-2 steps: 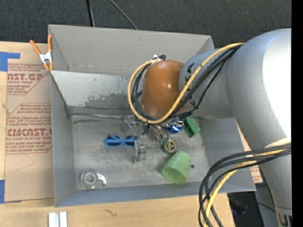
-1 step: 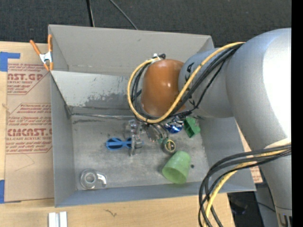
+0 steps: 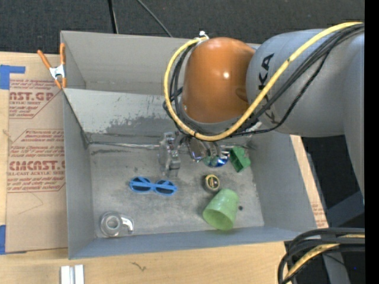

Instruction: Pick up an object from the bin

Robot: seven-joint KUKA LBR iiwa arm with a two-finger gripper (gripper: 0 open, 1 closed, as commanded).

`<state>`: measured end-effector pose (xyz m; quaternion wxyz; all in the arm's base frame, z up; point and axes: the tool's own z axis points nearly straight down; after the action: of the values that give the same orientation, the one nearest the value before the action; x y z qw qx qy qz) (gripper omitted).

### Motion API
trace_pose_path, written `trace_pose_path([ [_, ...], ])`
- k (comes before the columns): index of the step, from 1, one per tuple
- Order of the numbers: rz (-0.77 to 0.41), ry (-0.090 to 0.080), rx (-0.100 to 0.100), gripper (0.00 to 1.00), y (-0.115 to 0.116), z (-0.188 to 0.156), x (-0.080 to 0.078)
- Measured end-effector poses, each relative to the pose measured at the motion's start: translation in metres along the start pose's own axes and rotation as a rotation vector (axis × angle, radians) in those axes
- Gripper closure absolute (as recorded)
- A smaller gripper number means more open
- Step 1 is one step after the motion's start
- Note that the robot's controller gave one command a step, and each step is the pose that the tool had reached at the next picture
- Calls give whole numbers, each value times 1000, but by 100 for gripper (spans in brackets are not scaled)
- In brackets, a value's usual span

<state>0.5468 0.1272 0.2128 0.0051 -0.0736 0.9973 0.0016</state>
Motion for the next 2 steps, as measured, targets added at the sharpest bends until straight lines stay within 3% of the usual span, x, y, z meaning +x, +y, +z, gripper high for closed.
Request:
trace_pose_path([
  [1, 2, 8, 1, 0, -1, 5, 1],
  [2, -181, 16, 1, 0, -10, 136, 10],
])
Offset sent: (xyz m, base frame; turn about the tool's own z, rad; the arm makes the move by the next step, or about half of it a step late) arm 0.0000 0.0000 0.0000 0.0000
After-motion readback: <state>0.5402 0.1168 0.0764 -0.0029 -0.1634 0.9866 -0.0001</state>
